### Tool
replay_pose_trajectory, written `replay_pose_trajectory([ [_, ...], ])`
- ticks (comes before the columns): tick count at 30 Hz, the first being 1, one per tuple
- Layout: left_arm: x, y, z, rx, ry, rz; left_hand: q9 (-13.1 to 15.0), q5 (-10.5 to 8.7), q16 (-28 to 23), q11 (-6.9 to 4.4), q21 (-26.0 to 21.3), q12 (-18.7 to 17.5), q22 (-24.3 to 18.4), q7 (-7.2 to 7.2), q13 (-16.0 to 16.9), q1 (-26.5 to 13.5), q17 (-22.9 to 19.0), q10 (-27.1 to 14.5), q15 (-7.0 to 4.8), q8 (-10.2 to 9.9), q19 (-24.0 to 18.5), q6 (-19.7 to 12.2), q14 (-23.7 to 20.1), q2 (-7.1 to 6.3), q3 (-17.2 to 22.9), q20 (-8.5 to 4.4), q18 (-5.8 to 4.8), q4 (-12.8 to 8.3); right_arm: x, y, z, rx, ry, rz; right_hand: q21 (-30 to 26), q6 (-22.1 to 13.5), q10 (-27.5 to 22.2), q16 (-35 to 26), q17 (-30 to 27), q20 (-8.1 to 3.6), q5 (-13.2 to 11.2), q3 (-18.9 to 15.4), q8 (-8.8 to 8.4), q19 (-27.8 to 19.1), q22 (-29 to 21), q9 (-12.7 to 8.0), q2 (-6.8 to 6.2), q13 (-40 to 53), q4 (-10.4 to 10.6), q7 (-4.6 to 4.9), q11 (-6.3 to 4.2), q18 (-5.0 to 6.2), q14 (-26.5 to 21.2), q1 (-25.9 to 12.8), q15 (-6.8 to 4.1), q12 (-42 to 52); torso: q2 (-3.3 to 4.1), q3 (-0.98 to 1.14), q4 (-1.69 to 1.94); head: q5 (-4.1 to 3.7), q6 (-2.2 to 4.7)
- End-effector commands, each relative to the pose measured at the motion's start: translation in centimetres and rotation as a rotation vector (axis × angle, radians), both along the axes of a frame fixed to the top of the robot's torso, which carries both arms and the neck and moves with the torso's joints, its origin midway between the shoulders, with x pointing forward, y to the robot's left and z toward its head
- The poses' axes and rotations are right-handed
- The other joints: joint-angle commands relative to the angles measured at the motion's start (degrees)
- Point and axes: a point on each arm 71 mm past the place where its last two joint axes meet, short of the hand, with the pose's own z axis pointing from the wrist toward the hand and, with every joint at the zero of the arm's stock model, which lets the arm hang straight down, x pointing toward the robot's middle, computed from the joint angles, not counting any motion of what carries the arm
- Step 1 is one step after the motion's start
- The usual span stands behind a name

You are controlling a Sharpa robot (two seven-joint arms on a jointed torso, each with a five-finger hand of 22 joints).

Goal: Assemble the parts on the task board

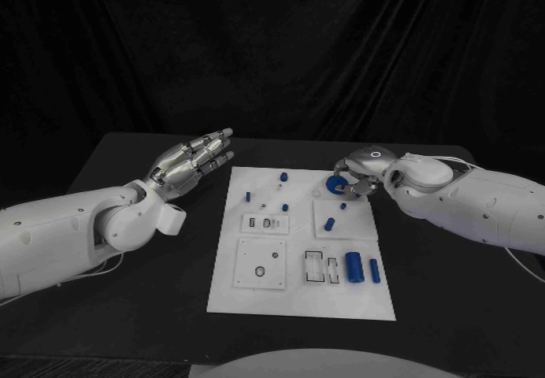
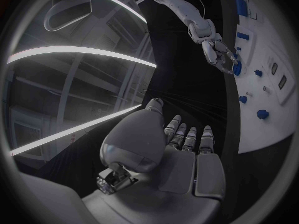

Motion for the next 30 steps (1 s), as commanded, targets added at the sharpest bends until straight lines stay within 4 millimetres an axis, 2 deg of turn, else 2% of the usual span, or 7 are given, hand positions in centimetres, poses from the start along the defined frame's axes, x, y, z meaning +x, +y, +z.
replay_pose_trajectory([
  [1, -0.1, -0.2, 0.0, -0.013, -0.001, -0.018, -0.1, 0.38, 0.0, -0.01, -0.2, 0.4, -0.1, -0.13, 0.1, 0.5, -0.1, 0.1, 0.27, 0.3, -0.1, -0.4, 0.0, 0.02, 0.4, 0.44, -0.16, 0.1, 0.0, -0.1, -0.5, -0.025, 0.034, -0.016, -0.3, 0.6, 5.9, -0.3, 14.1, 0.35, 0.1, 0.1, -0.35, 4.2, 13.7, -0.2, -0.22, 15.1, -0.4, 0.18, 0.47, -0.35, 5.8, 0.7, 0.32, 0.2, 0.01, -0.01, -0.01, -0.01, -0.03],
  [6, -0.1, -0.2, 0.0, -0.013, 0.002, -0.020, 0.0, 0.39, 0.0, 0.03, -0.2, 0.4, -0.1, -0.01, 0.1, 0.5, -0.1, 0.1, 0.28, 0.4, -0.1, -0.2, 0.0, 0.05, 0.4, 0.46, -0.15, 0.1, 0.0, -0.1, -0.5, -0.026, 0.038, -0.013, -0.4, 3.0, 5.9, -0.4, 13.9, 0.48, 1.4, 0.6, 0.07, 4.2, 13.7, -0.1, -0.27, 15.1, -1.7, 0.31, 0.62, -0.32, 5.8, 2.1, 0.43, 0.2, -0.01, -0.01, 0.00, -0.02, -0.07],
  [9, -0.1, -0.2, -0.1, -0.012, 0.004, -0.021, 0.0, 0.39, 0.0, 0.07, -0.2, 0.4, -0.1, 0.09, 0.1, 0.5, -0.1, 0.1, 0.29, 0.4, -0.1, 0.0, 0.0, 0.06, 0.4, 0.48, -0.15, 0.1, -0.1, 0.0, -0.5, -0.025, 0.038, -0.007, -0.5, 5.1, 5.9, -0.4, 13.8, 0.46, 4.7, 1.3, 1.21, 4.1, 13.7, 0.6, -0.22, 15.1, -3.0, 0.20, 0.55, -0.30, 5.8, 3.3, 0.37, 0.2, 0.02, 0.00, -0.01, 0.00, -0.03],
  [10, -0.1, -0.2, -0.1, -0.012, 0.004, -0.021, 0.0, 0.39, 0.0, 0.07, -0.2, 0.4, -0.1, 0.09, 0.1, 0.5, -0.1, 0.1, 0.29, 0.4, -0.1, 0.0, 0.0, 0.06, 0.4, 0.48, -0.15, 0.1, -0.1, 0.0, -0.5, -0.024, 0.037, -0.004, -0.4, 5.7, 5.9, -0.4, 13.8, 0.38, 7.9, 1.8, 1.64, 4.1, 13.7, 0.9, -0.25, 15.1, -3.6, 0.27, 0.51, -0.31, 5.8, 3.8, 0.34, 0.2, 0.02, 0.00, -0.01, 0.00, -0.03],
  [14, -0.1, -0.2, -0.1, -0.012, 0.005, -0.021, 0.0, 0.39, 0.0, 0.07, -0.2, 0.4, -0.1, 0.09, 0.1, 0.5, -0.1, 0.1, 0.29, 0.4, -0.1, 0.0, 0.0, 0.06, 0.4, 0.48, -0.15, 0.1, -0.1, 0.1, -0.4, -0.014, 0.025, 0.011, -0.4, 6.0, 5.9, -0.4, 13.8, 0.38, 11.4, 2.6, 2.04, 4.2, 13.7, 1.3, -0.23, 15.1, -4.3, 0.26, 0.55, -0.34, 5.8, 3.9, 0.32, 0.2, 0.01, 0.01, -0.02, -0.01, 0.04],
  [22, 0.0, -0.1, -0.1, -0.011, 0.003, -0.018, 0.0, 0.40, 0.0, 0.10, -0.2, 0.3, -0.1, 0.15, 0.1, 0.5, -0.1, 0.1, 0.30, 0.4, -0.1, -0.1, 0.0, 0.08, 0.5, 0.50, -0.14, 0.1, -0.3, 0.6, 0.2, 0.020, -0.024, 0.042, -0.2, 6.7, 5.9, -0.4, 14.0, 0.42, 12.5, 2.6, 2.44, 4.3, 13.8, 1.6, -0.43, 15.1, -3.9, 0.31, 0.64, -0.38, 5.8, 3.0, 0.36, 0.2, 0.00, 0.00, -0.02, 0.29, 0.52],
  [30, 0.0, 0.0, -0.1, -0.009, 0.004, -0.016, 0.0, 0.40, 0.0, 0.11, -0.2, 0.3, -0.1, 0.16, 0.1, 0.5, -0.1, 0.1, 0.32, 0.4, -0.1, -0.2, 0.0, 0.08, 0.5, 0.51, -0.14, 0.1, -0.1, 2.0, 2.1, 0.053, -0.071, 0.077, -0.1, 7.0, 5.9, -0.3, 14.1, 0.46, 12.8, 2.6, 2.45, 4.3, 13.8, 1.6, -0.58, 15.1, -3.3, 0.37, 0.66, -0.41, 5.8, 2.1, 0.42, 0.2, -0.02, -0.02, 0.00, 0.26, 1.69],
])
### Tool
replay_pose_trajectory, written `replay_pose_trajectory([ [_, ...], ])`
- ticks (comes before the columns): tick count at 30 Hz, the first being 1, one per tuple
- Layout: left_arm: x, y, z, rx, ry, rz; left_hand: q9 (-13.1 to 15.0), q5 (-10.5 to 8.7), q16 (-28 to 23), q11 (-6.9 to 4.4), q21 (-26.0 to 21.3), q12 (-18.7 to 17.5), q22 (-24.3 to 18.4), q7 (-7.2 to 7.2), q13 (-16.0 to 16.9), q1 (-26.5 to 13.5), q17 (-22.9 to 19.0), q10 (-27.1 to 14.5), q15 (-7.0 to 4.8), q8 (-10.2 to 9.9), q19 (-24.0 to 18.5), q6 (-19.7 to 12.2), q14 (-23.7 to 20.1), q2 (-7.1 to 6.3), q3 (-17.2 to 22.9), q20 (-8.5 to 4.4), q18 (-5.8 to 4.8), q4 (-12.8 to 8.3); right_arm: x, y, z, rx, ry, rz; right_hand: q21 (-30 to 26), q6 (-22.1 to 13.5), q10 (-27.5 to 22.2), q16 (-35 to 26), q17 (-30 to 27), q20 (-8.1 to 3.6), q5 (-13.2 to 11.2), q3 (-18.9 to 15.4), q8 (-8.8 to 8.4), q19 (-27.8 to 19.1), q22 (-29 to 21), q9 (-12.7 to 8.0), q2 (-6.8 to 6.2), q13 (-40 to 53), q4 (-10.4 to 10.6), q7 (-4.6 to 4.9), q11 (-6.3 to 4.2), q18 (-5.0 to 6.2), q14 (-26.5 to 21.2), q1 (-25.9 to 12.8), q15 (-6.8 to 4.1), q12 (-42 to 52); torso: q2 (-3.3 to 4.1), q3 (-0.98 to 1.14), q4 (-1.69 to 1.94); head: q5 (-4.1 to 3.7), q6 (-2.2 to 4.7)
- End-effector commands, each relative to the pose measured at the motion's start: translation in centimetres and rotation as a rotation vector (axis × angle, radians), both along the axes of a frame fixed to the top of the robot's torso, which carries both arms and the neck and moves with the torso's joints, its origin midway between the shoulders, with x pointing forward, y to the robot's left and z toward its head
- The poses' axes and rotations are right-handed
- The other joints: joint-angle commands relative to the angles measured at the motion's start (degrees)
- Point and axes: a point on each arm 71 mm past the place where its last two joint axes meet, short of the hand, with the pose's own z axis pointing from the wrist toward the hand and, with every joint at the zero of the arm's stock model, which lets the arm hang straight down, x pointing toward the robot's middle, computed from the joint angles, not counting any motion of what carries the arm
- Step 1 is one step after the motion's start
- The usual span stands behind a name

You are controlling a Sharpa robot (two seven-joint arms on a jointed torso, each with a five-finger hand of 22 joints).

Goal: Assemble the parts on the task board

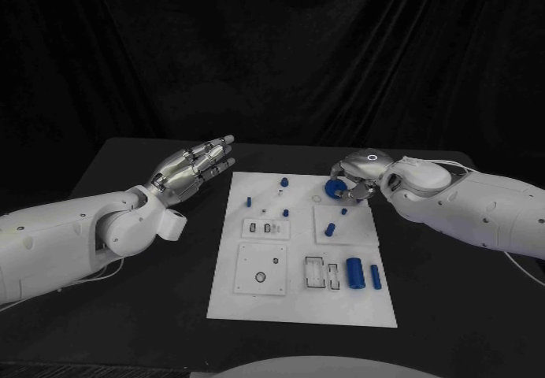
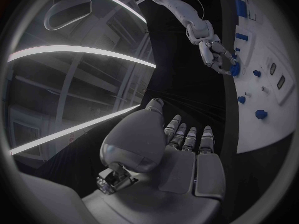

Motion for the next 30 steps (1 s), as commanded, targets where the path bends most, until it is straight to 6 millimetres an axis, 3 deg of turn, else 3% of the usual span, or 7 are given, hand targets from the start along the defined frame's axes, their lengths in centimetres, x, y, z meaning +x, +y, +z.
replay_pose_trajectory([
  [1, -0.1, -0.2, 0.0, -0.013, -0.005, -0.011, 0.0, 0.21, 0.0, 0.11, -0.2, 0.3, -0.1, 0.16, 0.1, 0.5, -0.1, 0.1, 0.32, 0.2, 0.1, -0.2, 0.0, 0.08, 0.3, 0.31, -0.14, 0.0, 0.1, 0.9, 1.2, 0.028, -0.046, 0.030, 0.1, 1.4, 6.1, -0.1, 14.0, 0.47, 0.2, -0.1, 0.06, 4.3, 13.9, 2.0, -0.04, 15.1, 0.4, -1.11, 0.47, -0.42, 5.8, -0.7, 0.43, 0.2, -0.05, -0.03, 0.04, 0.05, 0.66],
  [6, 0.0, -0.3, 0.0, -0.013, -0.005, -0.013, 0.0, 0.19, 0.0, 0.13, -0.2, 0.3, -0.1, 0.18, 0.1, 0.5, -0.1, 0.0, 0.38, 0.2, 0.1, -0.3, 0.0, 0.07, 0.3, 0.36, -0.14, 0.0, 0.0, 2.6, 2.2, 0.051, -0.065, 0.066, 0.2, 1.3, 6.1, -0.1, 14.1, 0.51, 0.1, -0.1, -0.09, 4.3, 13.9, 1.9, -0.14, 15.1, 0.8, -1.04, 0.50, -0.43, 5.8, -1.1, 0.48, 0.2, -0.12, -0.12, 0.06, 0.58, 3.51],
  [9, -0.1, -0.2, 0.0, -0.013, -0.005, -0.011, 0.0, 0.19, 0.0, 0.13, -0.2, 0.3, -0.1, 0.18, 0.1, 0.5, -0.1, 0.0, 0.38, 0.2, 0.1, -0.3, 0.0, 0.07, 0.3, 0.36, -0.14, 0.0, 0.0, 3.4, 2.4, 0.057, -0.067, 0.083, 0.2, 1.4, 6.1, -0.1, 14.1, 0.51, 0.0, -0.1, -0.11, 4.3, 13.9, 1.9, -0.16, 15.1, 0.8, -1.04, 0.51, -0.43, 5.8, -1.2, 0.49, 0.2, -0.14, -0.15, 0.07, 0.74, 4.32],
  [16, -0.1, -0.1, 0.1, -0.011, -0.007, -0.004, 0.0, 0.17, 0.0, 0.13, -0.2, 0.4, -0.1, 0.19, 0.1, 0.5, -0.1, 0.0, 0.41, 0.2, 0.1, -0.2, 0.0, 0.06, 0.3, 0.38, -0.14, 0.0, -0.2, 5.6, 2.6, 0.063, -0.059, 0.125, 0.2, 1.4, 6.1, -0.1, 14.0, 0.52, 0.0, -0.1, -0.13, 4.3, 13.9, 1.9, -0.15, 15.1, 0.8, -1.02, 0.52, -0.42, 5.8, -1.2, 0.49, 0.2, -0.09, -0.11, 0.02, 0.56, 4.77],
  [30, -0.1, -0.3, 0.0, -0.010, -0.004, -0.008, 0.0, 0.16, 0.1, 0.14, -0.2, 0.4, -0.1, 0.20, 0.1, 0.5, -0.1, 0.0, 0.44, 0.2, 0.1, -0.1, 0.0, 0.04, 0.3, 0.42, -0.14, 0.0, -0.3, 9.7, 2.2, 0.038, -0.004, 0.188, 0.1, 1.2, 6.1, -0.2, 13.9, 0.64, -0.5, 0.3, -0.96, 4.3, 13.8, 1.5, -0.20, 15.1, 0.8, -0.75, 0.71, -0.40, 5.8, -1.2, 0.68, 0.2, -0.01, 0.00, 0.03, -0.10, 3.94],
])
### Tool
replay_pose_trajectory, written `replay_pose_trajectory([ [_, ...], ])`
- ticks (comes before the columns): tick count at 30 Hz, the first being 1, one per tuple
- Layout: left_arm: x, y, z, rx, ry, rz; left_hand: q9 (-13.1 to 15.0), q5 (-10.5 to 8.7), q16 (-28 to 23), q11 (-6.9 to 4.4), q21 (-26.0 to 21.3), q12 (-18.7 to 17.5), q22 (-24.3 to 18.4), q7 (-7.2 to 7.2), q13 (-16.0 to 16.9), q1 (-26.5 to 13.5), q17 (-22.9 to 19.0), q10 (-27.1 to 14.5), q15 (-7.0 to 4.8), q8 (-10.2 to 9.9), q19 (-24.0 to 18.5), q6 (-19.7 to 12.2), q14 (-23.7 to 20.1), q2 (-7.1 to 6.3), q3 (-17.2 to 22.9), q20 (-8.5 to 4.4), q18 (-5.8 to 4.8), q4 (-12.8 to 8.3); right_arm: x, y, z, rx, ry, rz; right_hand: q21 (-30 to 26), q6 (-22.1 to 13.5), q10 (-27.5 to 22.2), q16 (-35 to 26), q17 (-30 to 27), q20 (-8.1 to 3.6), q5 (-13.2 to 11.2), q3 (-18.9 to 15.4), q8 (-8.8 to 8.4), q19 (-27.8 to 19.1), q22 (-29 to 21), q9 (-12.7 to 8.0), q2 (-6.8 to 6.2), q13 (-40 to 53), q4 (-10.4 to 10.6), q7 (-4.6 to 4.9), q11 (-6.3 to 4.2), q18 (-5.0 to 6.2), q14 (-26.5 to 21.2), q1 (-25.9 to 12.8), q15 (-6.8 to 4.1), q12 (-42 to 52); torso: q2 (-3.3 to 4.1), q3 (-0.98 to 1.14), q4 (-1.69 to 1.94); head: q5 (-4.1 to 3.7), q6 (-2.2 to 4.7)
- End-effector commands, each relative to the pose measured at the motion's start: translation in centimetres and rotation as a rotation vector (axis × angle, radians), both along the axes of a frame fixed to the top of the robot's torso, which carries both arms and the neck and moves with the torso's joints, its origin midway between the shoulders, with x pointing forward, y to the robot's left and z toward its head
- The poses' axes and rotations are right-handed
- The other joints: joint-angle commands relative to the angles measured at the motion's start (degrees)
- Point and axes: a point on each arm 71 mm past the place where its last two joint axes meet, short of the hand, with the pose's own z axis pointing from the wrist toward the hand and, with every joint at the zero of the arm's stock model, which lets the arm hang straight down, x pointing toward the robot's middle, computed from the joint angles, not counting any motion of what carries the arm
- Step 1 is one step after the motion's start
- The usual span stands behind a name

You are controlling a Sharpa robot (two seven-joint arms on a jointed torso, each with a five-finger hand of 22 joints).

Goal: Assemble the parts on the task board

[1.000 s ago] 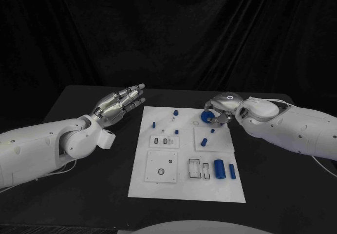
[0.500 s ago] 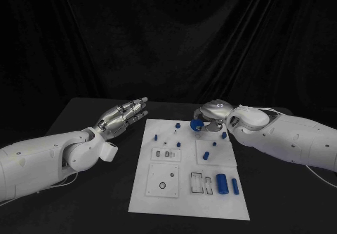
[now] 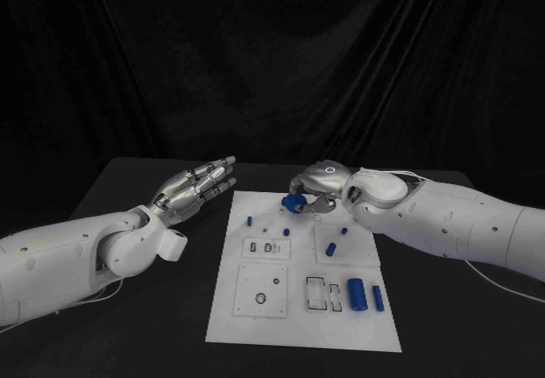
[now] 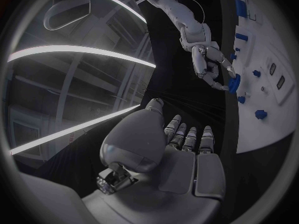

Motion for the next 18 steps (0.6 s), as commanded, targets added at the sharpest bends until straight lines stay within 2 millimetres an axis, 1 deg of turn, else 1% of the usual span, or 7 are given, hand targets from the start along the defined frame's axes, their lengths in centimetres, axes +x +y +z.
replay_pose_trajectory([
  [1, -0.1, -0.2, 0.0, -0.010, -0.005, -0.007, 0.0, 0.16, 0.1, 0.14, -0.2, 0.2, -0.1, 0.20, 0.1, 0.5, -0.1, 0.1, 0.44, 0.3, 0.1, -0.1, 0.0, 0.04, 0.3, 0.42, -0.14, 0.0, 0.1, 0.6, -0.2, -0.029, 0.034, 0.010, 0.1, 0.8, 5.9, -0.2, 13.9, 0.44, -0.2, 0.3, -0.43, 4.1, 13.8, 0.3, 0.15, 15.1, 0.2, -0.43, 0.52, -0.40, 5.8, -0.1, 0.41, 0.2, 0.01, 0.01, -0.03, -0.07, -0.29],
  [5, -0.1, -0.3, 0.0, -0.010, -0.005, -0.008, 0.0, 0.16, 0.1, 0.14, -0.2, 0.2, -0.1, 0.20, 0.1, 0.5, -0.1, 0.1, 0.44, 0.3, 0.1, -0.1, 0.0, 0.04, 0.3, 0.42, -0.14, 0.0, 0.1, 1.2, -0.4, -0.041, 0.047, 0.014, 0.0, 0.7, 5.9, -0.2, 13.9, 0.51, -0.5, 0.4, -0.87, 4.1, 13.8, 0.1, 0.11, 15.1, 0.2, -0.31, 0.62, -0.39, 5.8, -0.1, 0.49, 0.2, 0.05, 0.01, -0.02, -0.04, -0.57],
  [11, 0.0, -0.3, 0.0, -0.010, -0.004, -0.009, 0.0, 0.16, 0.1, 0.14, -0.2, 0.2, -0.1, 0.20, 0.1, 0.5, -0.1, 0.1, 0.44, 0.3, 0.1, -0.1, 0.0, 0.04, 0.3, 0.42, -0.14, 0.0, 0.3, 1.8, -0.8, -0.057, 0.064, 0.012, 0.0, 0.6, 5.9, -0.2, 13.9, 0.62, -1.0, 0.6, -1.46, 4.0, 13.7, -0.2, 0.03, 15.1, 0.2, -0.17, 0.74, -0.37, 5.8, -0.2, 0.61, 0.2, 0.05, -0.01, 0.01, -0.08, -0.68],
  [18, 0.0, -0.4, 0.0, -0.011, -0.004, -0.012, 0.0, 0.16, 0.1, 0.14, -0.2, 0.2, -0.1, 0.20, 0.1, 0.5, -0.1, 0.1, 0.44, 0.3, 0.1, -0.1, 0.0, 0.04, 0.3, 0.42, -0.14, 0.0, 0.4, 2.6, -1.1, -0.067, 0.076, 0.016, -0.1, 0.5, 5.9, -0.2, 13.8, 0.70, -1.4, 0.7, -1.99, 4.0, 13.7, -0.4, 0.02, 15.1, 0.1, -0.10, 0.82, -0.35, 5.7, -0.3, 0.69, 0.2, 0.06, 0.02, -0.01, -0.16, -0.89],
])
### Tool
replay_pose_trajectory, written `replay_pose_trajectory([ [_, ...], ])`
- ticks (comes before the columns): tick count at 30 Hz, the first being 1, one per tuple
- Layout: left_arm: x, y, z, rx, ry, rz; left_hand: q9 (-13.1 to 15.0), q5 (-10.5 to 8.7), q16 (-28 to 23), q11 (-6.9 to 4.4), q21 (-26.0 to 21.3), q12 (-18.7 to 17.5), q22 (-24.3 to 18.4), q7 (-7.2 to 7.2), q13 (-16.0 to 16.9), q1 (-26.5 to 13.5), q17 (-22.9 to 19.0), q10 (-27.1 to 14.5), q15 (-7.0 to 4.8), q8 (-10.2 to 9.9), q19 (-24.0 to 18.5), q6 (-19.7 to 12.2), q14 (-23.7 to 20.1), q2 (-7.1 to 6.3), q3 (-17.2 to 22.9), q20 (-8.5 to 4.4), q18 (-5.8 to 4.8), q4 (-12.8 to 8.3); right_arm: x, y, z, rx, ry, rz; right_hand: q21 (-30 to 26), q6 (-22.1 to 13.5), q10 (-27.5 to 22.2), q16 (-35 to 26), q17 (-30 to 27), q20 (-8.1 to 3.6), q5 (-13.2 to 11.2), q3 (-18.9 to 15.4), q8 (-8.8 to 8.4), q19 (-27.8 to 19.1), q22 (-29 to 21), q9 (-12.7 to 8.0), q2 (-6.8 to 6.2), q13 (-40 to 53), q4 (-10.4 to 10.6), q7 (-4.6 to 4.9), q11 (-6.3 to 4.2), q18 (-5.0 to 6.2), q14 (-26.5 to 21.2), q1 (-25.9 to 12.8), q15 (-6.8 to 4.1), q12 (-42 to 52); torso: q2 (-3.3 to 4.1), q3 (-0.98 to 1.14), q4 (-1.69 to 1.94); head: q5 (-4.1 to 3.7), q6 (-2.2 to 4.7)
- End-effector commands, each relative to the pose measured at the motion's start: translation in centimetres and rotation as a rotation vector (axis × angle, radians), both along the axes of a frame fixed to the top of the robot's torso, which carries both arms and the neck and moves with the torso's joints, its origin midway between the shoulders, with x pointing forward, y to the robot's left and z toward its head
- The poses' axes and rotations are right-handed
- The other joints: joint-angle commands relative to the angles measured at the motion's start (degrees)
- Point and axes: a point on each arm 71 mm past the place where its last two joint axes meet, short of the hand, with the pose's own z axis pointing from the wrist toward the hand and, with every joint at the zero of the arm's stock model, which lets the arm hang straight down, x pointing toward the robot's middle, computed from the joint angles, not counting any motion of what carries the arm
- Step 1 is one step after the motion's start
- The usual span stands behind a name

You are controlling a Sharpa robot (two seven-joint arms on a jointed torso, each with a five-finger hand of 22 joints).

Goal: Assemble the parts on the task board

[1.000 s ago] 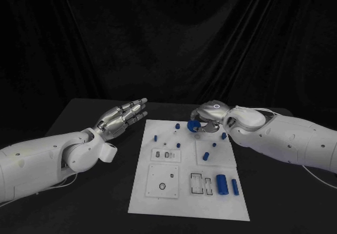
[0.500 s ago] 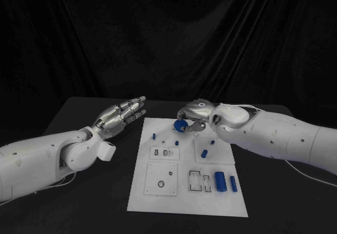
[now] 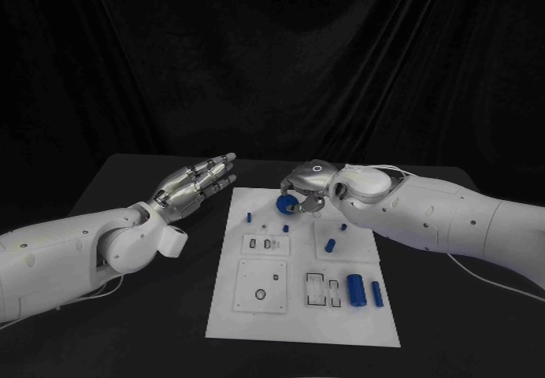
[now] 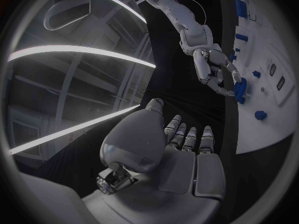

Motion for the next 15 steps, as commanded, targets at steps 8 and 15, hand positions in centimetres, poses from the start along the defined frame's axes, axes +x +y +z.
replay_pose_trajectory([
  [8, -0.1, -0.3, 0.0, -0.012, -0.005, -0.011, 0.0, 0.15, 0.1, 0.18, -0.2, 0.2, -0.1, 0.25, 0.1, 0.5, 0.0, 0.1, 0.53, 0.3, 0.1, -0.1, 0.0, 0.01, 0.3, 0.51, -0.14, 0.0, 0.1, 0.8, -0.7, -0.025, 0.032, 0.008, -0.2, -0.2, 5.9, -0.3, 13.8, 0.56, -0.4, 0.7, -1.11, 4.1, 13.7, -0.4, 0.07, 15.1, -0.1, 0.29, 0.46, -0.32, 5.7, -0.2, 0.51, 0.2, -0.01, 0.00, -0.04, -0.09, -0.34],
  [15, 0.0, -0.3, 0.0, -0.013, -0.003, -0.015, 0.0, 0.15, 0.1, 0.18, -0.2, 0.2, -0.1, 0.25, 0.1, 0.5, 0.0, 0.1, 0.53, 0.3, 0.1, -0.1, 0.0, 0.01, 0.3, 0.51, -0.14, 0.0, 0.0, 1.4, -1.0, -0.027, 0.037, 0.017, -0.3, -0.7, 5.9, -0.3, 13.7, 0.64, -0.4, 0.9, -2.12, 4.1, 13.7, -0.8, 0.06, 15.1, -0.2, 0.30, 0.49, -0.30, 5.7, -0.2, 0.55, 0.2, -0.01, 0.01, -0.02, -0.20, -0.61],
])
